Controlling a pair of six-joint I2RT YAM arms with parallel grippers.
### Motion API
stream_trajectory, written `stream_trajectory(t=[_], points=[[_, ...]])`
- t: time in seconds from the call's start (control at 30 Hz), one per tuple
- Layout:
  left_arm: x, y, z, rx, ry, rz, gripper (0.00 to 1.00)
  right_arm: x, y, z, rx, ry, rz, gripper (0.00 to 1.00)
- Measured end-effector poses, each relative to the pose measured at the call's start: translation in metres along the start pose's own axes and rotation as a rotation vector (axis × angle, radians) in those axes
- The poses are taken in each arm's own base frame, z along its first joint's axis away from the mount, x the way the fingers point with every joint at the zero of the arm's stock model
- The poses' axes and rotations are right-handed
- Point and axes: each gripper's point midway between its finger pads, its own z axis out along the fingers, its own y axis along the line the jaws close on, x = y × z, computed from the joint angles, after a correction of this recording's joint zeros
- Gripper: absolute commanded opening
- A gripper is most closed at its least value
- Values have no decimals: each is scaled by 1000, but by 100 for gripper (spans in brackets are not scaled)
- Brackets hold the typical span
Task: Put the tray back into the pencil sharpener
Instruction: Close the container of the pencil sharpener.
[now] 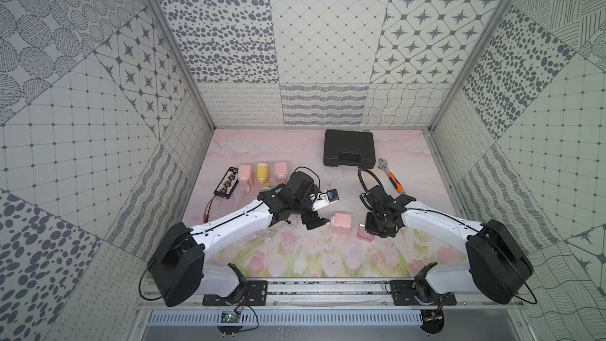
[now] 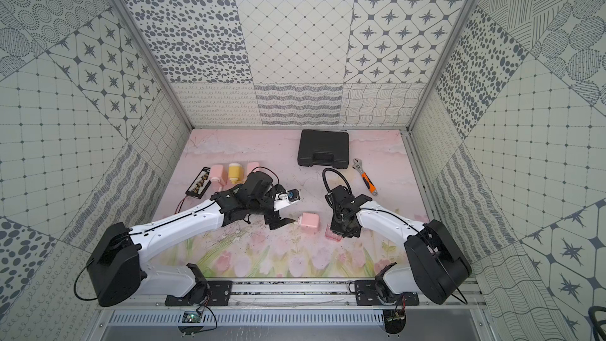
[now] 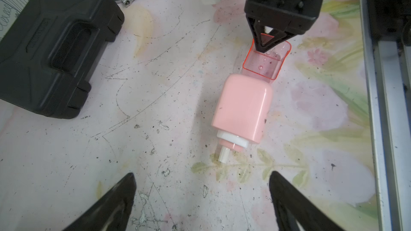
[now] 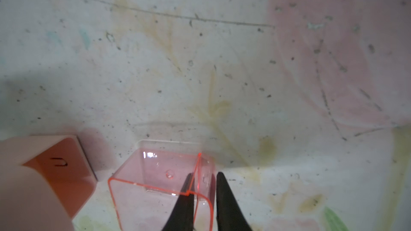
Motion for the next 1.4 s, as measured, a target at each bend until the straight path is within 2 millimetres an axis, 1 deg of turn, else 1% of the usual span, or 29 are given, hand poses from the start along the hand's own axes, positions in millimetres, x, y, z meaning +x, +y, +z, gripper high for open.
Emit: stream_trajectory(t=[0.17, 0.3, 0.47, 0.57, 0.8, 0.97, 1.23, 1.4], points=[[-1, -3, 15, 52, 27, 7, 92, -2, 10, -2, -69, -17, 11, 22], [0, -7, 30, 90, 46, 25, 92, 0, 15, -1, -103, -16, 18, 21], [9, -14, 47, 130, 81, 30, 90, -1, 21, 0, -135, -18, 27, 20], [12, -16, 54, 149, 90, 29, 87, -3, 24, 0, -153, -24, 37, 19], [8, -21, 67, 198, 84, 42, 79, -6, 30, 0, -176, -34, 55, 18], [11, -27, 75, 227, 96, 55, 73, -6, 32, 2, -188, -40, 78, 16], [12, -34, 79, 249, 101, 73, 59, -8, 36, 4, -198, -44, 105, 15], [12, -35, 79, 251, 99, 82, 54, -12, 41, 2, -221, -56, 115, 16]])
